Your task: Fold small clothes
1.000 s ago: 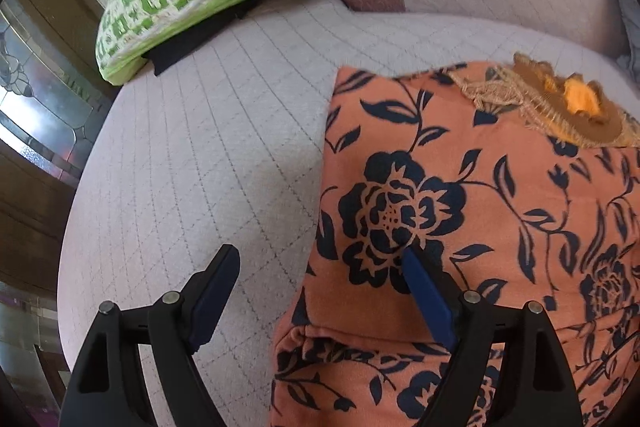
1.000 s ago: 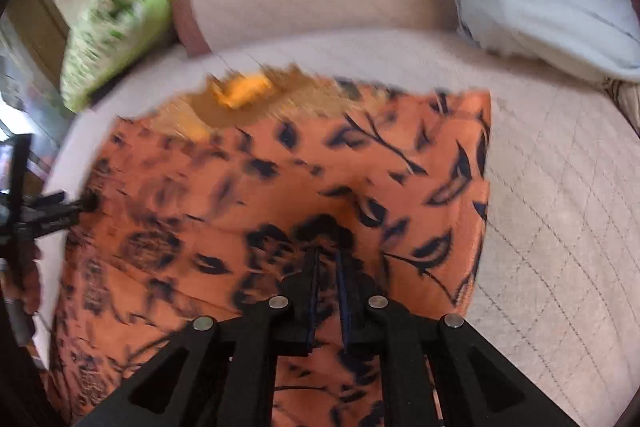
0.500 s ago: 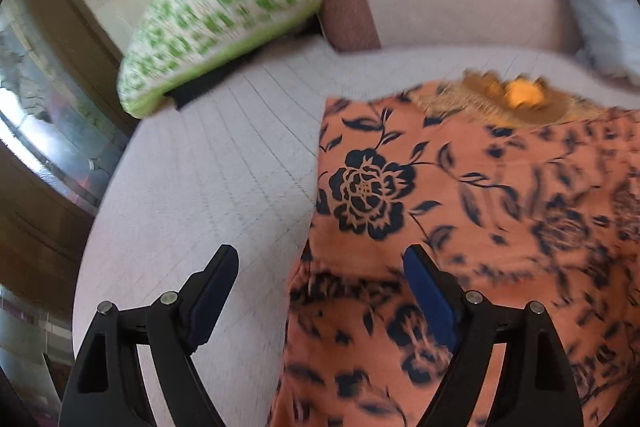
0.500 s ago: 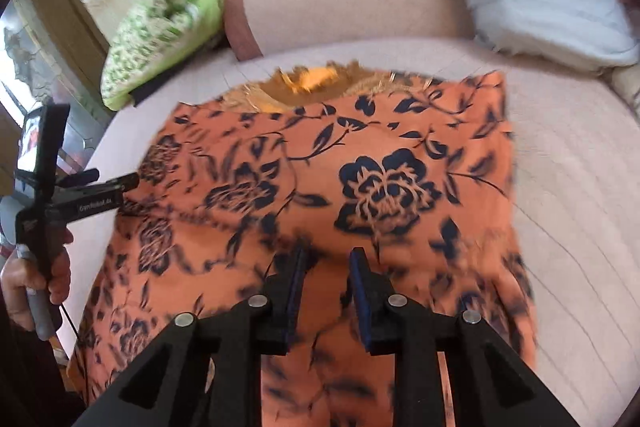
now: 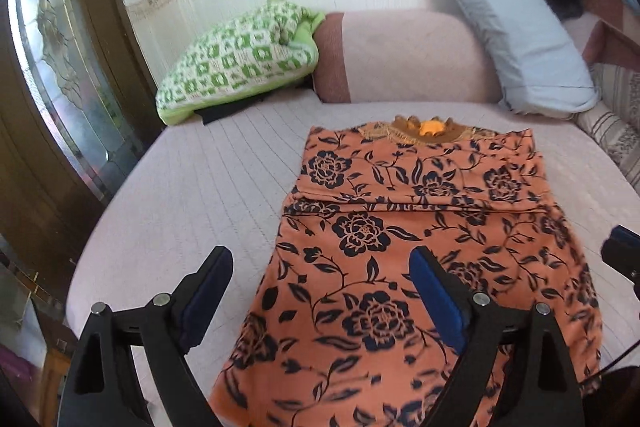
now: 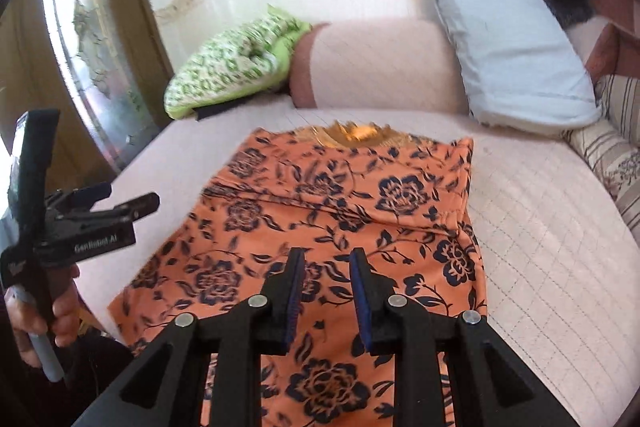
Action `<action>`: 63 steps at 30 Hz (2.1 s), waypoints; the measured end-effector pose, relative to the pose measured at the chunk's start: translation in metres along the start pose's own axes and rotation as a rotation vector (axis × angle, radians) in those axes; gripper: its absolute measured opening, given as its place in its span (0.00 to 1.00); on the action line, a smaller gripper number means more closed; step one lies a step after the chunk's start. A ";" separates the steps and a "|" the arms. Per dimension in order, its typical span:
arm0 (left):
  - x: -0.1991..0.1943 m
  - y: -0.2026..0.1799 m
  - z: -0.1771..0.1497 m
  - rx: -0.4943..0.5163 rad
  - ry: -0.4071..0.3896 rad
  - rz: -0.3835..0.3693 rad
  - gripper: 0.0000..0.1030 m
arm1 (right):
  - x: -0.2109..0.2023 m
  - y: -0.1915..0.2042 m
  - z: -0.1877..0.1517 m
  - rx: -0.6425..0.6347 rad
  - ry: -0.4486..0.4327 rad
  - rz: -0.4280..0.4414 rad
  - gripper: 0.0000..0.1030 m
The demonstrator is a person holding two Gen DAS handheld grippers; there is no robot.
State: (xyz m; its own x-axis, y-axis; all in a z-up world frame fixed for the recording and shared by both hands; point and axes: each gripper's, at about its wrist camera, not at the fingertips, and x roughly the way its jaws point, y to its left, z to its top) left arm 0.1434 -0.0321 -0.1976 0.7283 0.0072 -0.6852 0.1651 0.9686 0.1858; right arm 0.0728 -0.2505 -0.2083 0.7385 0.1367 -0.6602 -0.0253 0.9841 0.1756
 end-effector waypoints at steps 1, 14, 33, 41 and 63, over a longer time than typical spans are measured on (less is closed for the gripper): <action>-0.008 0.001 -0.002 0.003 -0.008 0.000 0.87 | -0.007 0.003 -0.001 -0.002 -0.012 0.009 0.25; -0.081 -0.004 -0.008 0.041 -0.082 0.035 0.88 | -0.074 0.013 -0.015 0.017 -0.134 0.071 0.67; -0.045 0.049 -0.072 0.013 0.066 0.084 0.88 | -0.117 -0.010 -0.043 0.063 -0.135 0.038 0.73; 0.000 0.135 -0.147 -0.078 0.277 0.202 0.88 | -0.080 -0.054 -0.096 0.264 0.053 0.046 0.73; 0.094 0.127 -0.158 -0.271 0.394 -0.240 0.42 | -0.034 -0.083 -0.137 0.434 0.233 0.042 0.73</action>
State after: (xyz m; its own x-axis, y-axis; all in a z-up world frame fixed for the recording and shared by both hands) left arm 0.1280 0.1306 -0.3501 0.3773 -0.1801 -0.9084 0.0809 0.9836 -0.1614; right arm -0.0424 -0.3217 -0.3001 0.5711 0.2460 -0.7832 0.2680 0.8459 0.4611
